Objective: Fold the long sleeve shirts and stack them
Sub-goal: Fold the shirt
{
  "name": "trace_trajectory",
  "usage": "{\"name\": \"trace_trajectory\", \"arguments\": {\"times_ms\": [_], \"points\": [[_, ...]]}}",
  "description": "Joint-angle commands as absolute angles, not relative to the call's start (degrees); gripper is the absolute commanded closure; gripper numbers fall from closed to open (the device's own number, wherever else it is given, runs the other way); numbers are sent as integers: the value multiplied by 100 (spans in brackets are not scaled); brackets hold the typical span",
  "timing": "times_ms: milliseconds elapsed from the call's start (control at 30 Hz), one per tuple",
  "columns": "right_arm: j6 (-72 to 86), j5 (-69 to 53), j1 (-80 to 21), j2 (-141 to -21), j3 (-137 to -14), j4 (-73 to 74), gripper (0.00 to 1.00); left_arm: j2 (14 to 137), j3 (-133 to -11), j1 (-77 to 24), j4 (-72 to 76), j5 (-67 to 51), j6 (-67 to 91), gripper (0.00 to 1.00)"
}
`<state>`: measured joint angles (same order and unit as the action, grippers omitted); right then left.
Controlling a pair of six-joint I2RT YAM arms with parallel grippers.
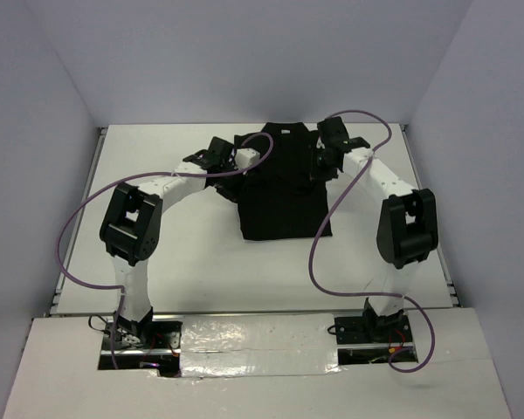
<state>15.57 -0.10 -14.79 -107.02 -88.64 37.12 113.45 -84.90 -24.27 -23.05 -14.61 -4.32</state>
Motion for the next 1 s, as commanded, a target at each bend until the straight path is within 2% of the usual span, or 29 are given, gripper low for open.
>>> {"name": "trace_trajectory", "arguments": {"times_ms": [0,267,567,767,967], "points": [[1731,-352,-1687,-10310,-8210,3401,100,11443,-8701,-2391,-2180,-1468,-352,53],[2048,500,-1881,-10845,-7998,3586,100,11470,-8710,-2391,-2180,-1477,-272,53],[1951,949,-1916,-11811,-9052,3858,100,11426,-8666,-2382,-2188,-1380,-308,54],[1925,966,-1907,-12540,-10422,4060,100,11435,-8675,-2347,-2197,-1318,-360,53],[1819,1459,-1767,-13314,-12467,4122,100,11400,-8666,-2294,-2223,-1283,-422,53]]}}
